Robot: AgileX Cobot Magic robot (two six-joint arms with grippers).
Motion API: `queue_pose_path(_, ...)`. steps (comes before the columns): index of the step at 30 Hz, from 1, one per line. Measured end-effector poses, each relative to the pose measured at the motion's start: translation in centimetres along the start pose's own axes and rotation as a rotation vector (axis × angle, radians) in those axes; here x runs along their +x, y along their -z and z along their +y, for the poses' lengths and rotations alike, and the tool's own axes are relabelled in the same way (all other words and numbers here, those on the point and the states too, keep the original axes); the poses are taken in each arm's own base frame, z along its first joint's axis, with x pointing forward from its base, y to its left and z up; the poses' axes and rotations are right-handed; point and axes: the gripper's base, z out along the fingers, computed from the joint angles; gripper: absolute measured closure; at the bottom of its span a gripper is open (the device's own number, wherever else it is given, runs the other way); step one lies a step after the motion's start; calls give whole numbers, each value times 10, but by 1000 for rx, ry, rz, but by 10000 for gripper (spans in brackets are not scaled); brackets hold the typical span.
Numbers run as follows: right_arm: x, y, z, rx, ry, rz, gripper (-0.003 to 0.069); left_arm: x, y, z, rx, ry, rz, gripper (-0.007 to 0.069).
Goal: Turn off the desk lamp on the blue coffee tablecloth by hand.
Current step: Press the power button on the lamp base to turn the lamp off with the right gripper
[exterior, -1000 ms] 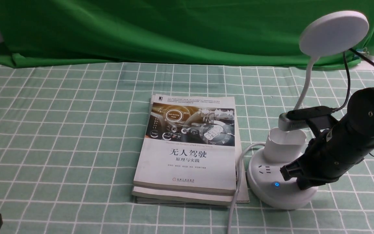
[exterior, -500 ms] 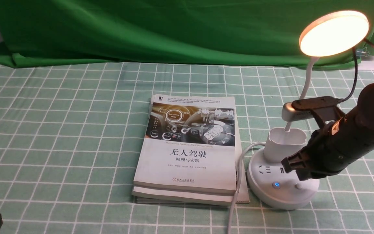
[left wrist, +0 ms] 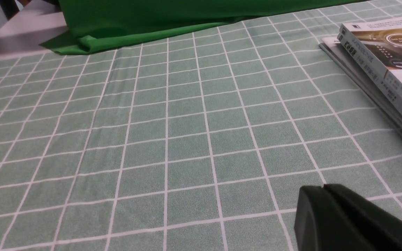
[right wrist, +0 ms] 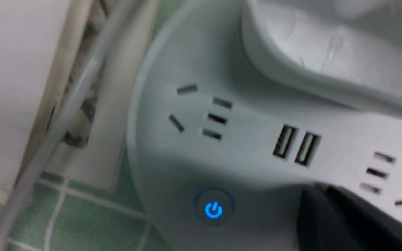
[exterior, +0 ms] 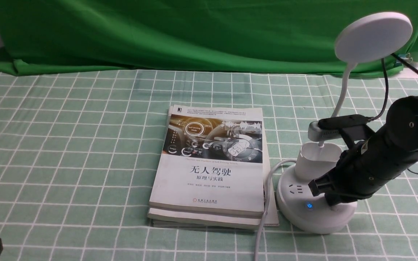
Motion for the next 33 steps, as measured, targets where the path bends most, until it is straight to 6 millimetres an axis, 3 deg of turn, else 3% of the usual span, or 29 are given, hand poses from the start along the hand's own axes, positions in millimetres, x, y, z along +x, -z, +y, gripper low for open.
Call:
queue_pose_path(5,2,22,2,-2,11,-48,629,0,0,0,0,0,0,624)
queue_pose_path(8,4,25,3,-5,14,-32,629,0,0,0,0,0,0,624)
queue_pose_path(16,5,-2,0,-7,7,56,629,0,0,0,0,0,0,624)
queue_pose_path(22,3,-2,0,-6,7,46,628,0,0,0,0,0,0,624)
queue_pose_path(33,5,39,4,-5,19,-79,628,0,0,0,0,0,0,624)
